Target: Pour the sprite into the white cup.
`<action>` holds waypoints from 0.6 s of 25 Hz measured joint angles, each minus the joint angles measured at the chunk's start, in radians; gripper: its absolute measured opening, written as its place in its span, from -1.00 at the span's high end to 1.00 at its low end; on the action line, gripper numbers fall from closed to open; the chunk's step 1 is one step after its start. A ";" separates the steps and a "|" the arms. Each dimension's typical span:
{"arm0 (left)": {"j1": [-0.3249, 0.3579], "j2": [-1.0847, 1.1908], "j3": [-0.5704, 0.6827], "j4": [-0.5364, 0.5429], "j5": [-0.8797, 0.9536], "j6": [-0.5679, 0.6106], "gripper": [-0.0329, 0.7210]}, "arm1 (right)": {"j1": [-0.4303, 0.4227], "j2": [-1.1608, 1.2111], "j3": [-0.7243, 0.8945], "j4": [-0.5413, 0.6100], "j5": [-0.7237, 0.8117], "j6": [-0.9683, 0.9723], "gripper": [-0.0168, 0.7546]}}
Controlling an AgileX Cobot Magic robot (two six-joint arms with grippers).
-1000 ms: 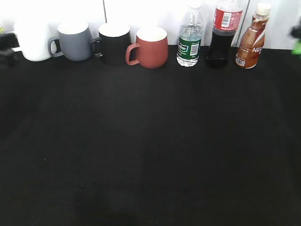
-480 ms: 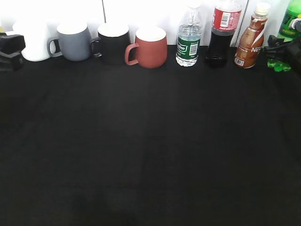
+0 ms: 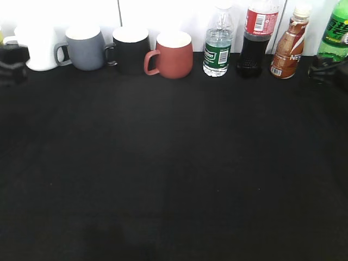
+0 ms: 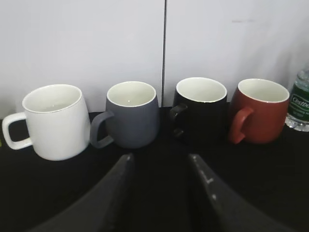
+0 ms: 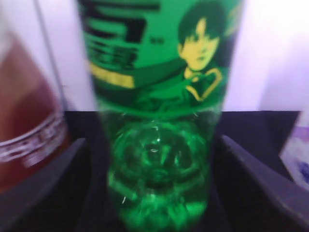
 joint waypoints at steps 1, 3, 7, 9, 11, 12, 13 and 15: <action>-0.004 -0.007 0.000 0.000 0.031 -0.001 0.18 | 0.000 -0.041 0.041 0.004 -0.002 0.000 -0.57; -0.007 -0.028 -0.012 0.000 0.137 -0.002 0.16 | 0.000 -0.168 0.110 0.012 0.051 0.000 -0.57; -0.007 -0.038 -0.183 -0.017 0.661 -0.002 -0.16 | 0.010 -0.519 0.118 -0.066 0.666 0.048 -0.57; -0.007 -0.038 -0.257 -0.021 0.953 -0.002 -0.21 | 0.032 -0.676 0.118 -0.065 1.003 0.056 -0.57; -0.007 -0.071 -0.298 -0.029 1.165 -0.002 -0.25 | 0.097 -0.800 0.118 -0.048 1.296 0.039 -0.56; -0.007 -0.114 -0.301 -0.030 1.242 -0.002 -0.26 | 0.140 -0.847 0.118 -0.016 1.422 0.026 -0.54; -0.007 -0.168 -0.301 -0.031 1.308 -0.002 -0.26 | 0.176 -0.891 0.118 0.019 1.515 0.016 -0.50; -0.007 -0.310 -0.301 -0.033 1.429 -0.002 -0.26 | 0.240 -0.988 0.118 0.048 1.675 -0.002 -0.48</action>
